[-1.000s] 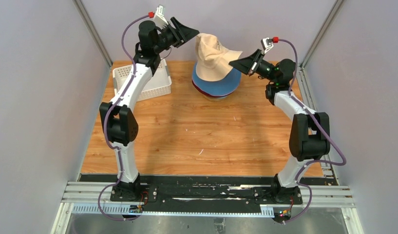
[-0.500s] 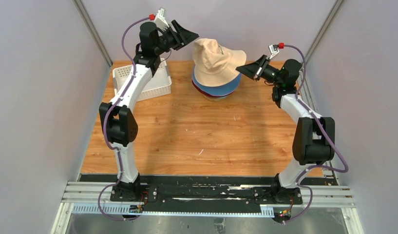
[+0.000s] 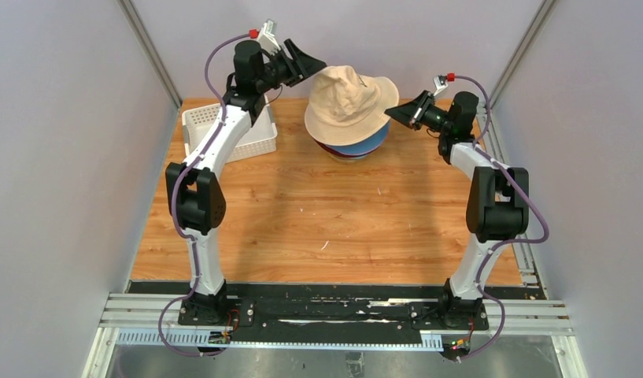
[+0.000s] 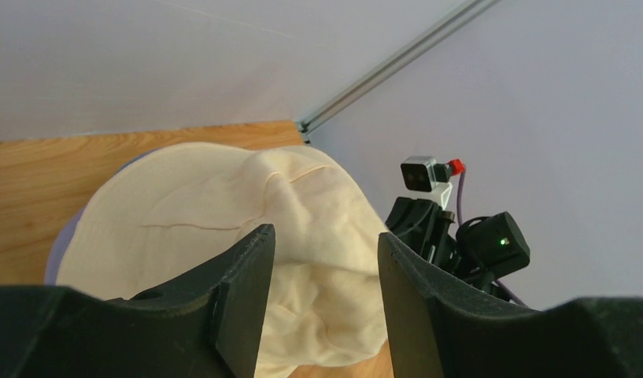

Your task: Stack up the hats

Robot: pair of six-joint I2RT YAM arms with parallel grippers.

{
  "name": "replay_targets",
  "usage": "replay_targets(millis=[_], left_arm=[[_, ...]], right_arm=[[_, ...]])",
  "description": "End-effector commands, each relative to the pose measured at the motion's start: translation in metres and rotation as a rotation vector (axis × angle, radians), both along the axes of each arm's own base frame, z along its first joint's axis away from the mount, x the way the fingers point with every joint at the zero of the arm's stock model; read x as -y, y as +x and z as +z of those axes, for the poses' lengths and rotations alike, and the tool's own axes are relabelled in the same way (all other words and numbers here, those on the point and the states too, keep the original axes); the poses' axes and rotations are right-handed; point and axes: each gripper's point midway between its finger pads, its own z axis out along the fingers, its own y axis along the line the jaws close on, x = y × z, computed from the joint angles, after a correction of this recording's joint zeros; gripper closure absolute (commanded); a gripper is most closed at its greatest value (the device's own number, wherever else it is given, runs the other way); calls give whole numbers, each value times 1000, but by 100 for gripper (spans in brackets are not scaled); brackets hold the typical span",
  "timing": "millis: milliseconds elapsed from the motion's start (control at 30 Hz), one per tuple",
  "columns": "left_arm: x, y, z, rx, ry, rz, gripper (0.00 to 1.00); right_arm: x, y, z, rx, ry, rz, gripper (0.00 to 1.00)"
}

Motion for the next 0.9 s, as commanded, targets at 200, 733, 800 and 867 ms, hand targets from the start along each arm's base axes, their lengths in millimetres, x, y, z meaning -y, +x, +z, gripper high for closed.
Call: replay_targets(millis=[200, 733, 800, 867], left_arm=[[-36, -5, -8, 21, 78, 112, 44], [-41, -10, -79, -62, 63, 81, 43], [-38, -8, -84, -70, 54, 64, 43], [-36, -5, -89, -72, 46, 57, 43]], right_arm=[[36, 41, -32, -34, -23, -82, 100], [40, 73, -36, -42, -18, -73, 99], [39, 74, -33, -36, -17, -69, 99], [39, 74, -31, -33, -17, -68, 99]])
